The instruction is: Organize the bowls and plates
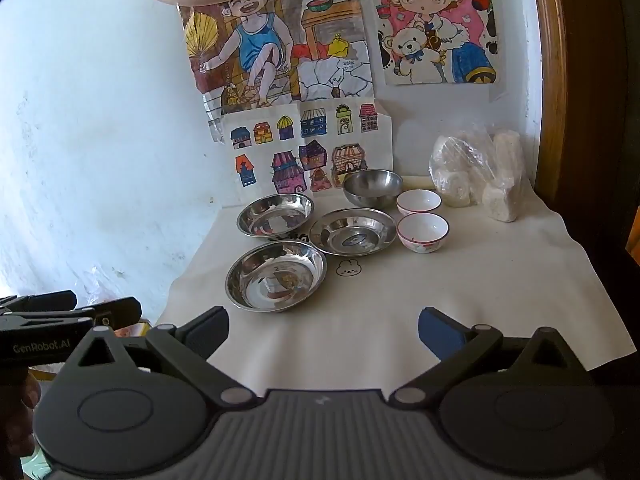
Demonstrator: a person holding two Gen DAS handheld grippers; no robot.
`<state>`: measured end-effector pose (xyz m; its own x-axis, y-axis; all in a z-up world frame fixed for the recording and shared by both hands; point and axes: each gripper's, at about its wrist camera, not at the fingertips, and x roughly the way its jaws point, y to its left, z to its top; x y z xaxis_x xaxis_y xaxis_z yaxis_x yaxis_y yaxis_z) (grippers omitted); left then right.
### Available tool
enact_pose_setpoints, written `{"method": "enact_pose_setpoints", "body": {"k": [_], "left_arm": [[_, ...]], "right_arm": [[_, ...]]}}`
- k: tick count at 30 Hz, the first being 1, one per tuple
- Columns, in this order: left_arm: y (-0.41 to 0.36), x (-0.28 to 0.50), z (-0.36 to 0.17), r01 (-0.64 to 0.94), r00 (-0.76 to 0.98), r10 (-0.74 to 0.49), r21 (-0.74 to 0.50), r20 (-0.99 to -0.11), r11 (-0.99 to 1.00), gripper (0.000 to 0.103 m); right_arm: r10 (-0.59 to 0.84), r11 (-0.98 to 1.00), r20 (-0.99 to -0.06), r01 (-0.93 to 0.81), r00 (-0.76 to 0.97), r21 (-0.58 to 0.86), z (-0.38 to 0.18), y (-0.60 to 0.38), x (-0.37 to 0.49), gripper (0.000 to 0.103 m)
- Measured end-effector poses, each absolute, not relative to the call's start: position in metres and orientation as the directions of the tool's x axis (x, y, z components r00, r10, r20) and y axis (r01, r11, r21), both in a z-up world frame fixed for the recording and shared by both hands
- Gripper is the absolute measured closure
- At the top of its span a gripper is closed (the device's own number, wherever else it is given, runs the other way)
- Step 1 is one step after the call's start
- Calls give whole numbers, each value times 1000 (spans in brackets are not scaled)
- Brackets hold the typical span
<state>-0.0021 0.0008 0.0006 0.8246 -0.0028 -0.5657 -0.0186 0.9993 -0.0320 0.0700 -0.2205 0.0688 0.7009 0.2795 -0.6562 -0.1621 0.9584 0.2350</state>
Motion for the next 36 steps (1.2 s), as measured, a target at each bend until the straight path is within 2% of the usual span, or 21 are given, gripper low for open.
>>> {"method": "enact_pose_setpoints", "body": {"k": [36], "left_arm": [[-4,2,-8,-16,814,-1,-25,-581,1000,1]], "right_arm": [[276,959,-660,-157,699,234,69,-223,71,0]]}}
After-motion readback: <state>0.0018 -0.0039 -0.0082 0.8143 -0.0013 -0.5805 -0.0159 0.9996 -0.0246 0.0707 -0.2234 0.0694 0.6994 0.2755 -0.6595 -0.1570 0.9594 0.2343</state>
